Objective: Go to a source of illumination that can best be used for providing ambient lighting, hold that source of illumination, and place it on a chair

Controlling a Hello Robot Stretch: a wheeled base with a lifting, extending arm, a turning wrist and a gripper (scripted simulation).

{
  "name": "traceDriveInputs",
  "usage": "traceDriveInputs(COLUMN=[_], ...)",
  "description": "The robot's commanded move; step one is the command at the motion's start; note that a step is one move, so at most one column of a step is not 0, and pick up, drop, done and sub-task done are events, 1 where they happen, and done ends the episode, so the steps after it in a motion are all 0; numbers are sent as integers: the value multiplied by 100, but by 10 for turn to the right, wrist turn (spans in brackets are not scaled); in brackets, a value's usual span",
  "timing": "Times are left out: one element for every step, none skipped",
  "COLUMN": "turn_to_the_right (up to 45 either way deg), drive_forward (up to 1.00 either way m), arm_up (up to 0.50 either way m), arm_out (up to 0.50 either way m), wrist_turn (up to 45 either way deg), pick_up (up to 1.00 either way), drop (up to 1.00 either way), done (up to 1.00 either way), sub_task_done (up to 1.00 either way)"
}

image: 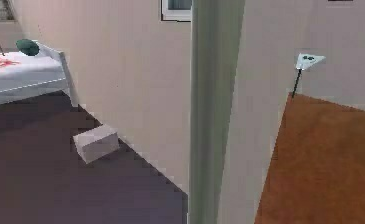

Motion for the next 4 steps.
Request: traceDriveInputs(turn_to_the_right=[-360, 0, 450, 450], drive_forward=[0, 5, 0, 0], arm_up=[0, 0, 0, 0], arm_out=[0, 0, 0, 0], wrist_turn=[0, 0, 0, 0], pick_up=[0, 0, 0, 0], drop=[0, 0, 0, 0], done=[0, 0, 0, 0], sub_task_done=[0, 0, 0, 0])
